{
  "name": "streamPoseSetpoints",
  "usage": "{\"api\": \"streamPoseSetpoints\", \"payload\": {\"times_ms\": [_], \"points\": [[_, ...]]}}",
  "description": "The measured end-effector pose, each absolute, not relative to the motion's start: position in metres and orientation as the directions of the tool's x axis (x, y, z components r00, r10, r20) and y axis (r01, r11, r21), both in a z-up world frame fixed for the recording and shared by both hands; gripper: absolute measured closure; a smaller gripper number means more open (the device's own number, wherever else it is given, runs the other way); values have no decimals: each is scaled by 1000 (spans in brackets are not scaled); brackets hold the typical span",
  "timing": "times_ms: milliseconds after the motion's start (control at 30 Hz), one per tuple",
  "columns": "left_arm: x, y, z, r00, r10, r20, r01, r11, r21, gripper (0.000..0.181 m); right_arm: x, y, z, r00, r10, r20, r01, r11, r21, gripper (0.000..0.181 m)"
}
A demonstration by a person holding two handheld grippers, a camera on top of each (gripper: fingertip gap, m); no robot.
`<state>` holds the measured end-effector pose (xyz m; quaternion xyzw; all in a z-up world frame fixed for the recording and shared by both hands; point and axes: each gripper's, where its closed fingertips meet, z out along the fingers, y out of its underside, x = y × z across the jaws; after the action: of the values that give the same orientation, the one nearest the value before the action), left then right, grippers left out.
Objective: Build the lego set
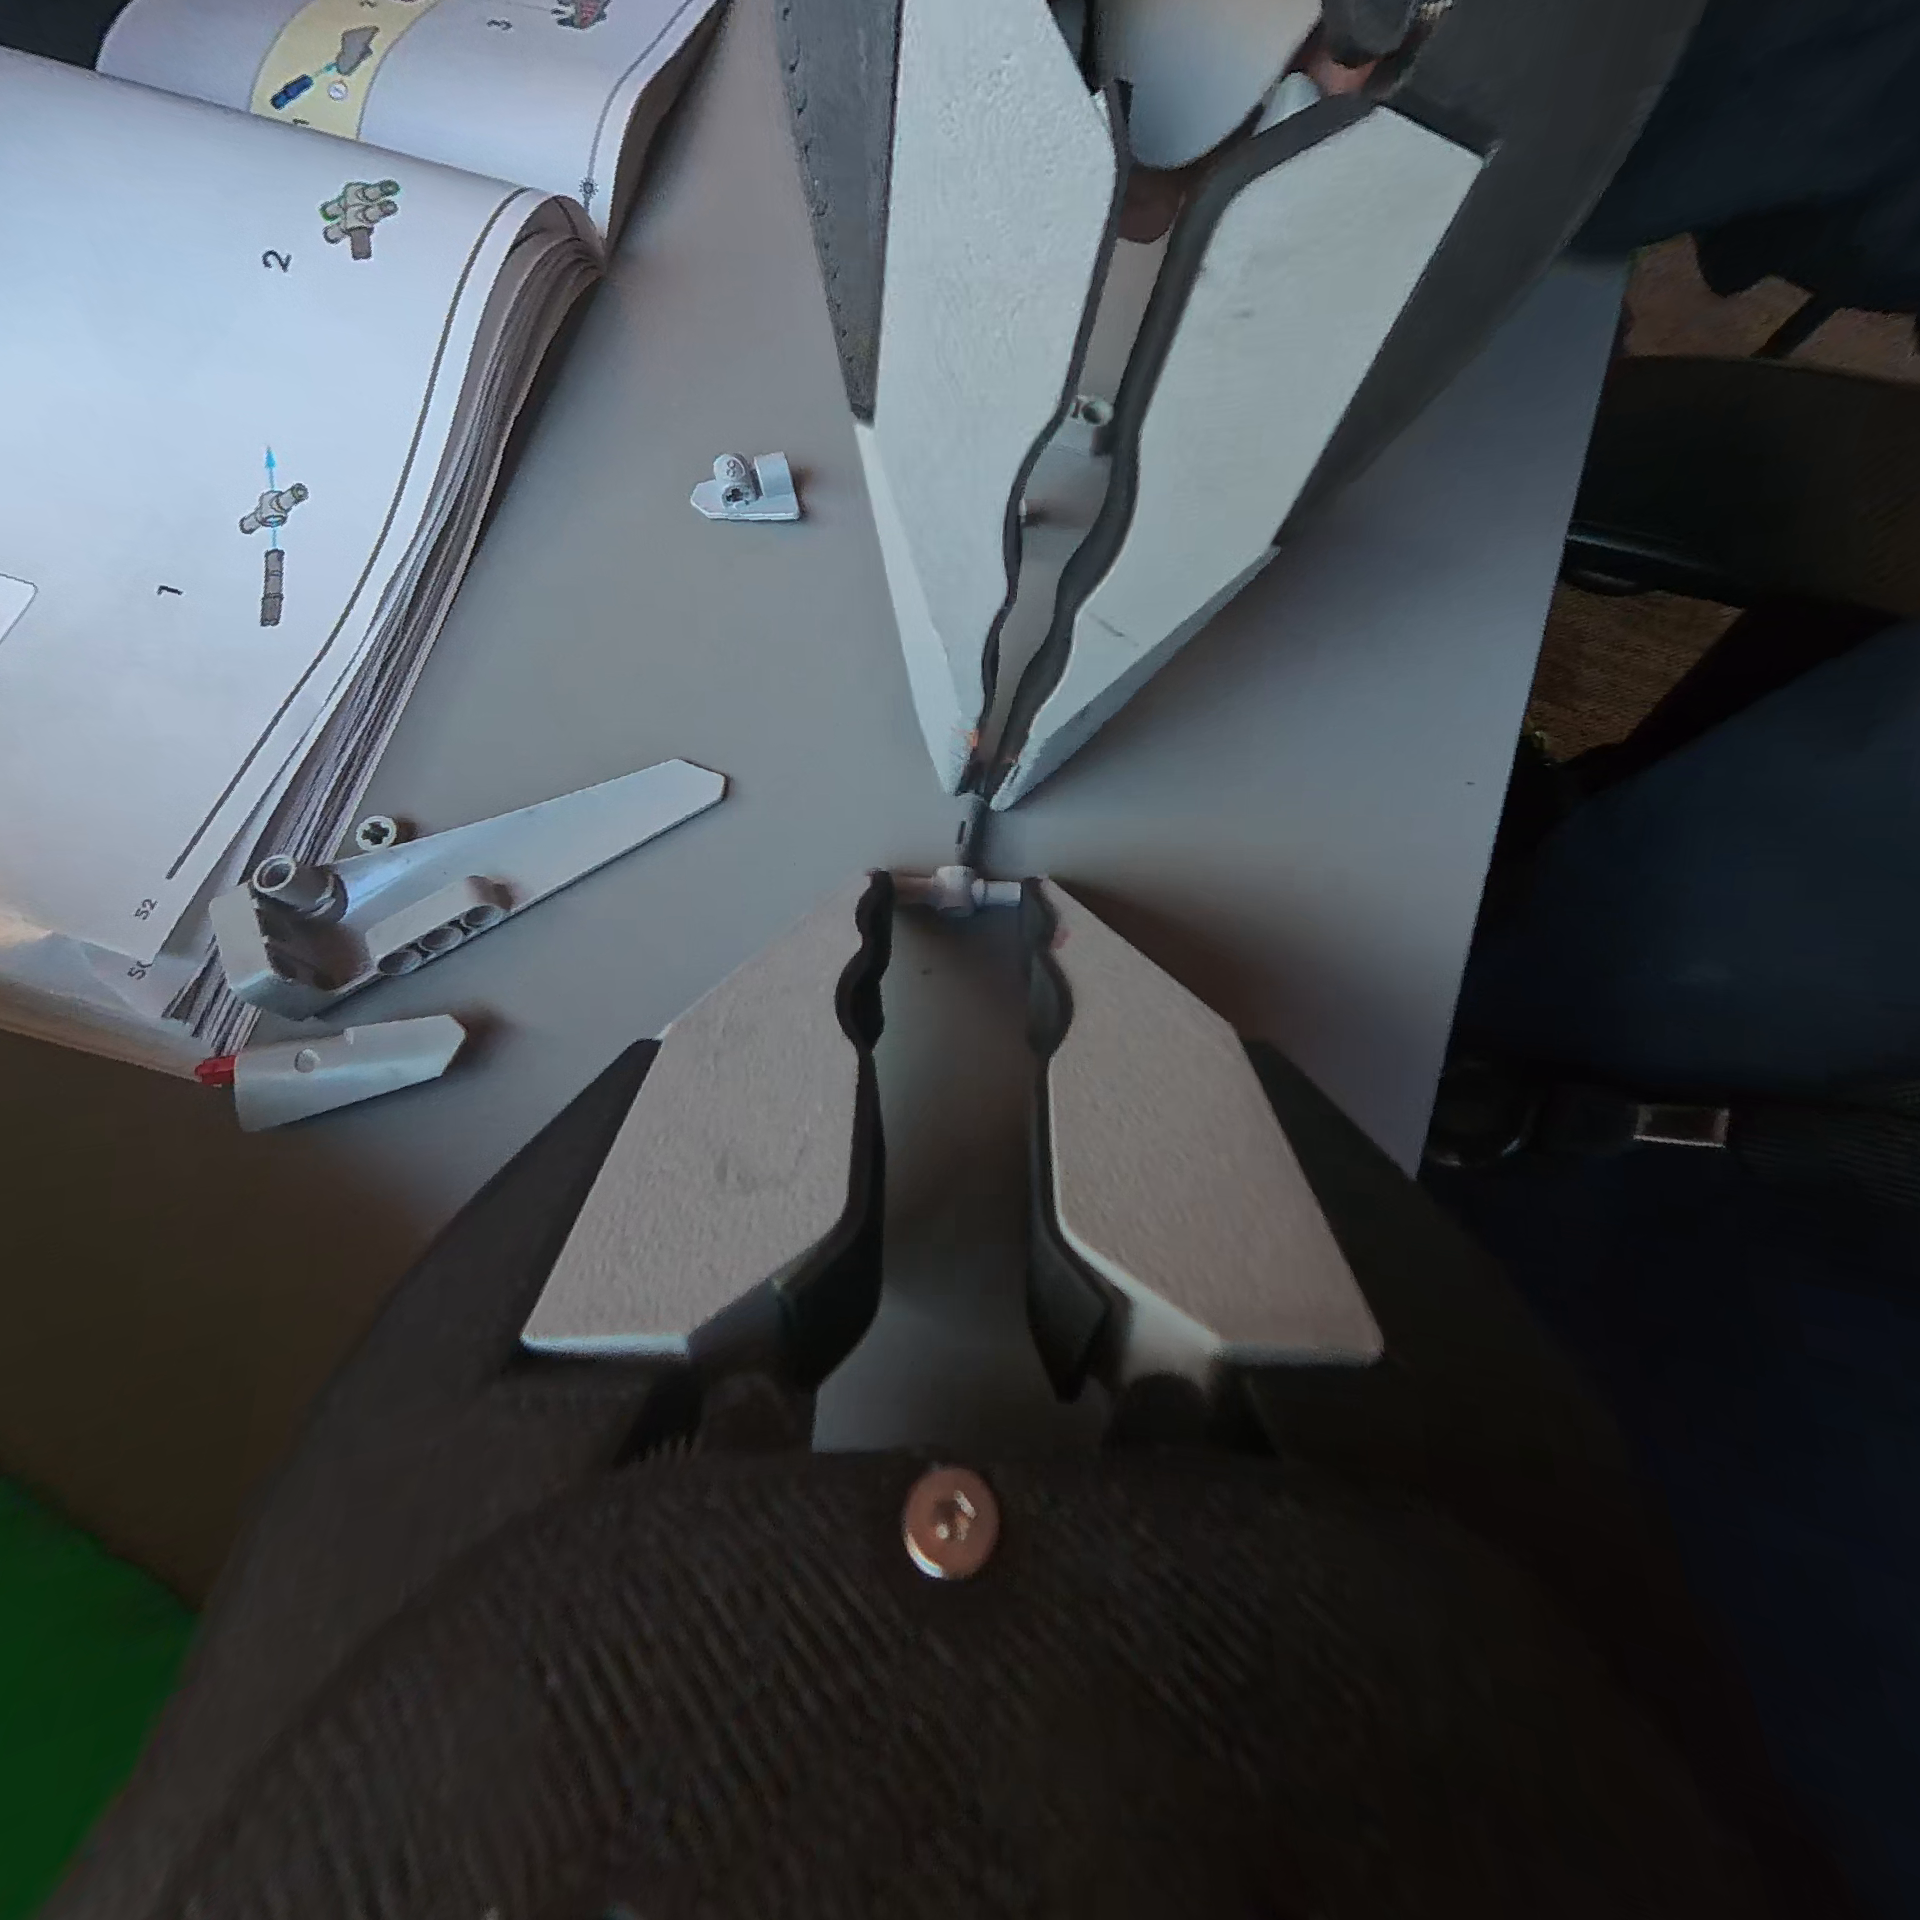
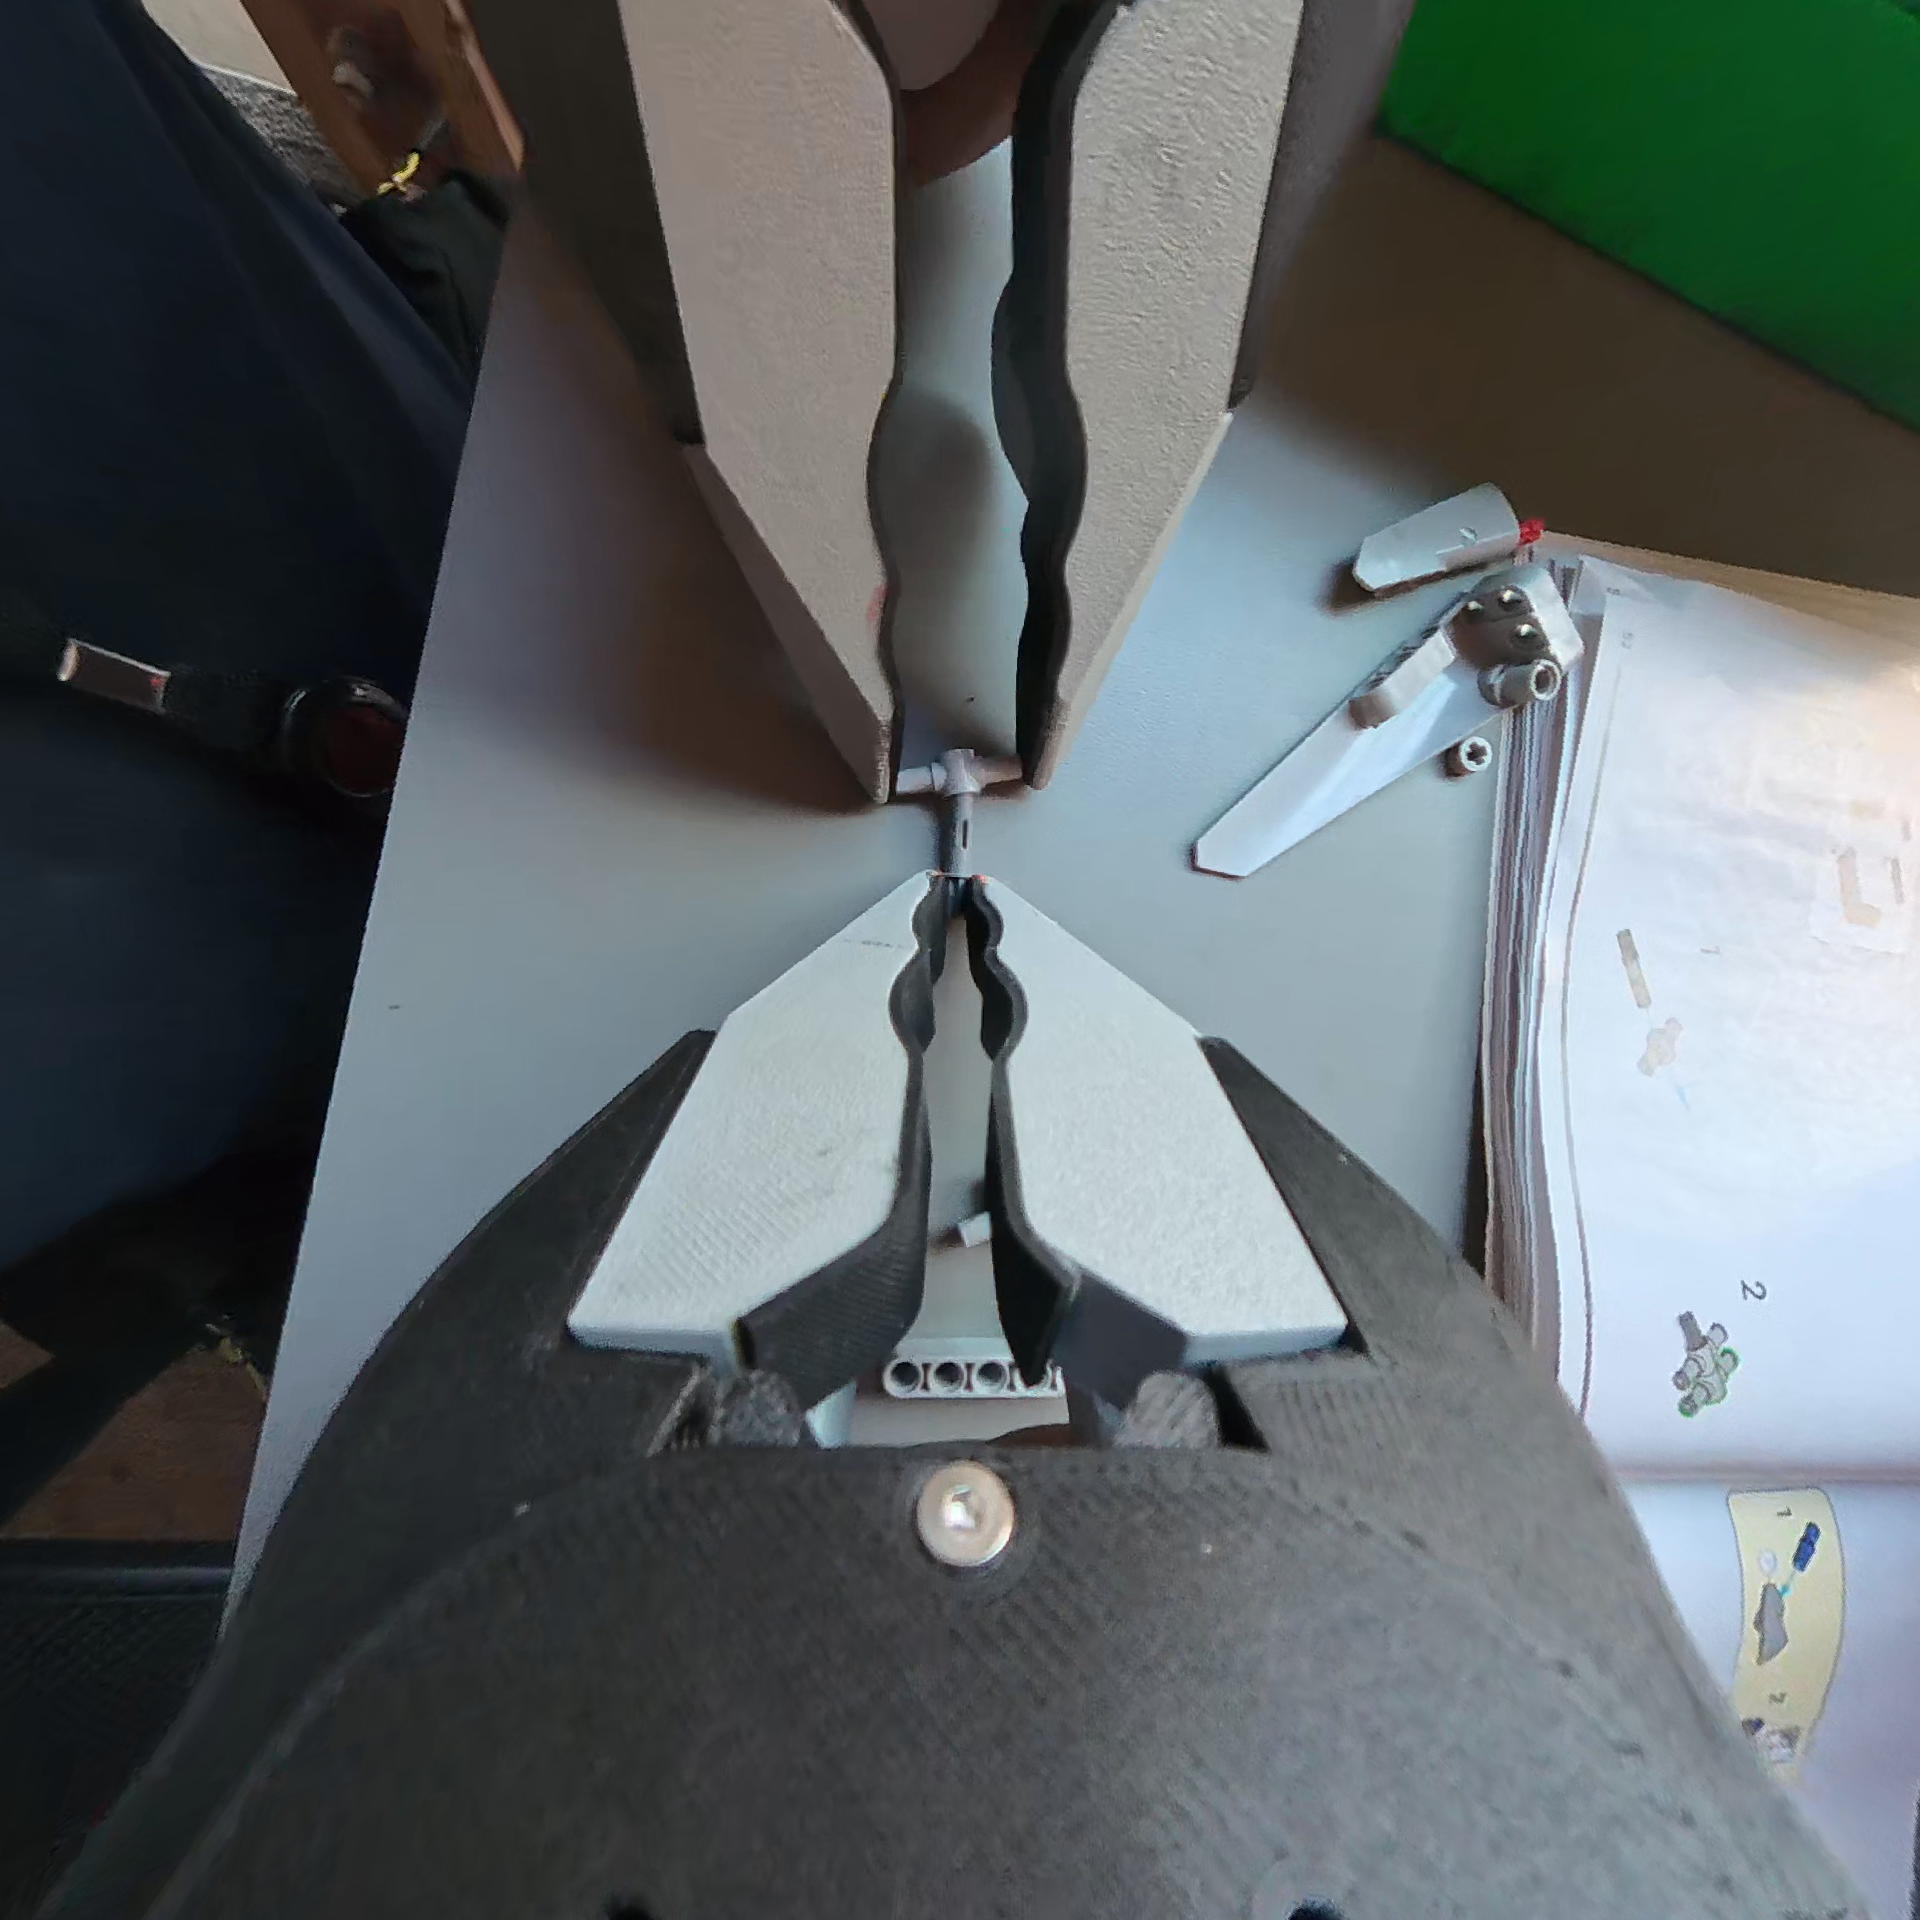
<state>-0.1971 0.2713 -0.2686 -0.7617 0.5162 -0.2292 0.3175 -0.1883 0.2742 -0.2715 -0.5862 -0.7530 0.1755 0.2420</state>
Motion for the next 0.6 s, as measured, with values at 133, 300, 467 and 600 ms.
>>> {"api": "streamPoseSetpoints", "payload": {"times_ms": [133,300,467,600], "points": [[-197,271,-269,337,-942,18,-649,-246,-720,159,-189,275,-272,-203,965,165,793,261,-550,181],[-197,271,-269,303,-952,26,-656,-229,-719,159,-189,275,-272,-216,960,178,794,279,-540,181],[-197,271,-269,290,-956,44,-658,-233,-716,159,-189,274,-272,-219,961,168,808,275,-521,181],[-197,270,-269,275,-960,56,-669,-233,-706,159,-189,274,-272,-244,955,168,811,296,-505,181]]}}
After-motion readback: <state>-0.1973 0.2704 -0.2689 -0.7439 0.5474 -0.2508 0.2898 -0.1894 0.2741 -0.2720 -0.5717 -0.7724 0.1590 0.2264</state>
